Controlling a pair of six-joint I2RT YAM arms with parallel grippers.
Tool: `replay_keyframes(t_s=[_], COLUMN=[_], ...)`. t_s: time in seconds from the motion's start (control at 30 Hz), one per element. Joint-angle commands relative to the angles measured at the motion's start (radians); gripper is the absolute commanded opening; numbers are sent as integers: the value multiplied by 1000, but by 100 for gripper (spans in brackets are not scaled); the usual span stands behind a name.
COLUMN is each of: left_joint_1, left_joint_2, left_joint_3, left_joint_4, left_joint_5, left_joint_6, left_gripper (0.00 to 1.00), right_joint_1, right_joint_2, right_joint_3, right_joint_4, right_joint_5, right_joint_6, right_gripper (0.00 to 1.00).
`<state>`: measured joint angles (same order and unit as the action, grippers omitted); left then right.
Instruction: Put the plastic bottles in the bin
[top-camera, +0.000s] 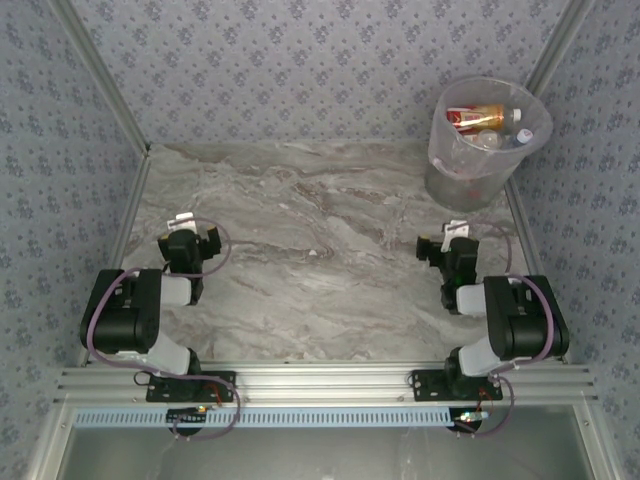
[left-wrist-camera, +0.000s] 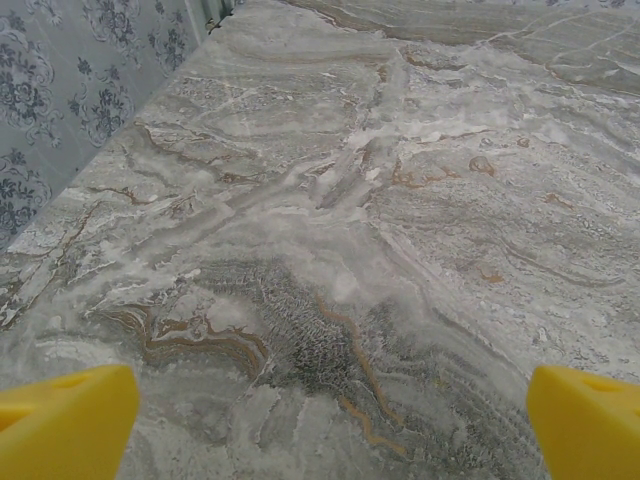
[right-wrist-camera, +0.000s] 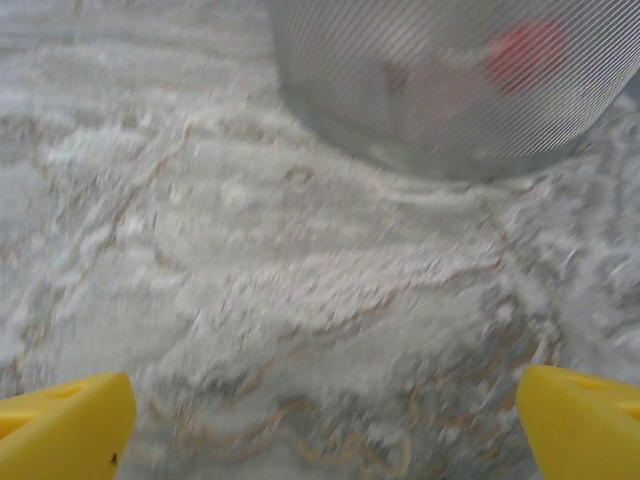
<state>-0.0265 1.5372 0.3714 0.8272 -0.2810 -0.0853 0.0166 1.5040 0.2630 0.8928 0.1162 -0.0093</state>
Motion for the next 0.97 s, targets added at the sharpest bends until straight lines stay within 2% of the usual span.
replay_keyframes(t_s=[0.0,0.07,0.1,0.3,0.33,0.4,0.43,0.93], left_joint_1=[-1,-1,-1,-1,-2,-1,-2,0], left_joint_2=[-5,-6,-6,-5,-5,-4,-5,-5], left_joint_3=[17,17,16,17,17,16,16,17], left_joint_4=[35,34,35,35,35,34,34,33], left_joint_5=[-14,-13,-13,-12,-12,-12,-12,-5], left_joint_6=[16,16,15,16,16,16,16,20], left_gripper=[99,99,99,100,99,99,99,100], right_joint_1=[5,-5,-20,-21,-24,-51,-78,-67], right_joint_2=[8,20,13,17,19,16,19,18], right_joint_3=[15,108,109,106,107,134,129,132], right_joint_4=[97,-56,-55,-46,-46,-111,-90,-97], right_joint_5=[43,124,93,90,72,-134,-184,-151], right_joint_6=[-35,20,24,22,19,-27,-13,-16], right_gripper=[100,100,100,100,100,100,100,100])
